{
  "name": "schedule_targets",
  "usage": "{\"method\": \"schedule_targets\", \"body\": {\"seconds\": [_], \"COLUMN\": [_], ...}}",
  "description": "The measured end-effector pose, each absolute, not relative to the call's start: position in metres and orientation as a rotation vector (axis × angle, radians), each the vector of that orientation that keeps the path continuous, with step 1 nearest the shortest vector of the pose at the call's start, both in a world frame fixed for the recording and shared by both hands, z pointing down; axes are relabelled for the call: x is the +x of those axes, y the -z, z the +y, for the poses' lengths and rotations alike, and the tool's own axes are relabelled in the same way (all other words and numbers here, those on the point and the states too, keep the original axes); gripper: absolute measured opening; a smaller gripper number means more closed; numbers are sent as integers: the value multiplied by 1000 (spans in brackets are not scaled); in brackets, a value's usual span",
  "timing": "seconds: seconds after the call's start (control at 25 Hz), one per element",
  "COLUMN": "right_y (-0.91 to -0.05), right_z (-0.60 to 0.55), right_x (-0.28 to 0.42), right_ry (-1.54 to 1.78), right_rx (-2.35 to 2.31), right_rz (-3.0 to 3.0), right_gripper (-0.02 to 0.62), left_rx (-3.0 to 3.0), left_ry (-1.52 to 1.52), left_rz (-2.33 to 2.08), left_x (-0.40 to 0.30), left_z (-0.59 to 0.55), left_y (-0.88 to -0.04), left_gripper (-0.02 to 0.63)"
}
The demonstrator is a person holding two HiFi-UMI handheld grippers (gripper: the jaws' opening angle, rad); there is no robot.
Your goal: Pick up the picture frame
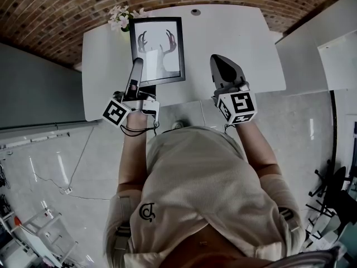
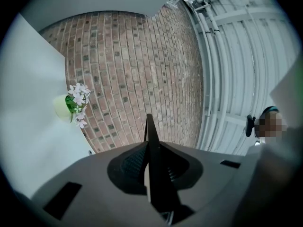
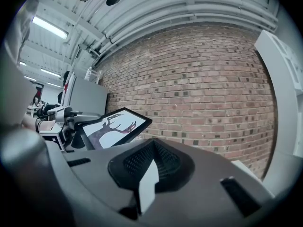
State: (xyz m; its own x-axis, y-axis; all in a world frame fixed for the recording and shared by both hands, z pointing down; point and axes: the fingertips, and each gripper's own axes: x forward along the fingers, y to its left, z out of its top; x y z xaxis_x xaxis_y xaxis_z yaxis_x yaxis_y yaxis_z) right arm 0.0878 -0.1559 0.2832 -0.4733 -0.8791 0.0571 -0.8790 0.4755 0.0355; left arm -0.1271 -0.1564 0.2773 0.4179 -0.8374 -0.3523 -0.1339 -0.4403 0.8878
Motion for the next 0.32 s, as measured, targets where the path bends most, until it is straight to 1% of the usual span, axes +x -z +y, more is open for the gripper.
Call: {"method": "schedule_targets", "body": {"seconds": [0.32], "right_y": [-279], "right_z": [-155], "right_x": [85], "right_ry": [-12], "right_rx": [1581], "right_rz": [-2661], "right_gripper": [3], "left_rx": [1865], "left_ry": [1061], "left_rz": [-858], "left_x": [-130], "left_z": [-156], "left_y": [-278], "left_gripper": [81]}}
